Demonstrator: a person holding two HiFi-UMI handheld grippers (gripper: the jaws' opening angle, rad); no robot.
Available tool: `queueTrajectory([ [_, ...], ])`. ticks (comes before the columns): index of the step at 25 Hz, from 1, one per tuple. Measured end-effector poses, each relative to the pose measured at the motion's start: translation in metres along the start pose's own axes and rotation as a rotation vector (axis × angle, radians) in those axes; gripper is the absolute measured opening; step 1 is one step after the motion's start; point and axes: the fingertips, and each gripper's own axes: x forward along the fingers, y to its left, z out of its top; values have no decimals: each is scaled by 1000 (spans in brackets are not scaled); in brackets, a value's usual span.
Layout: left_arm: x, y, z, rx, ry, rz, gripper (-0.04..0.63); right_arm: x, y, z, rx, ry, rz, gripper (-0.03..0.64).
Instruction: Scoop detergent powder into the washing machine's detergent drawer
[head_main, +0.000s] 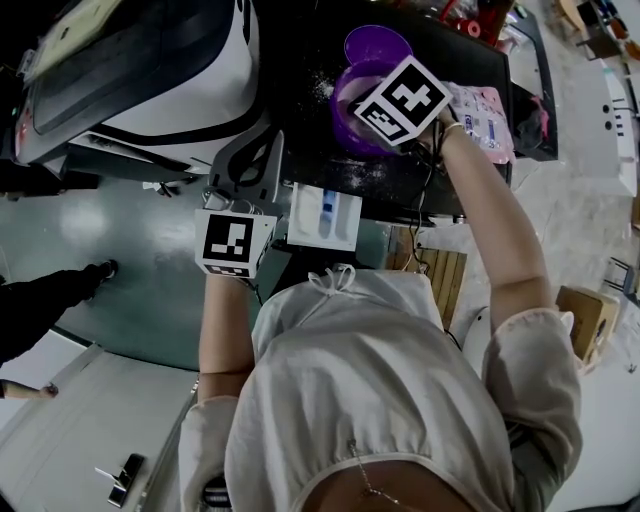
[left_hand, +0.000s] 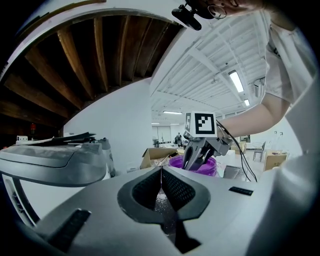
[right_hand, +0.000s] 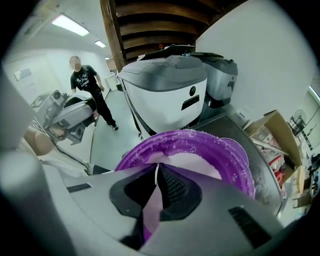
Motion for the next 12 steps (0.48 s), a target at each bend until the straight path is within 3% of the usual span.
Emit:
queueTrajectory([
  [12,-9,-19,13,32,-14,-3,23,-30,7,-8,165,-103,114,12],
])
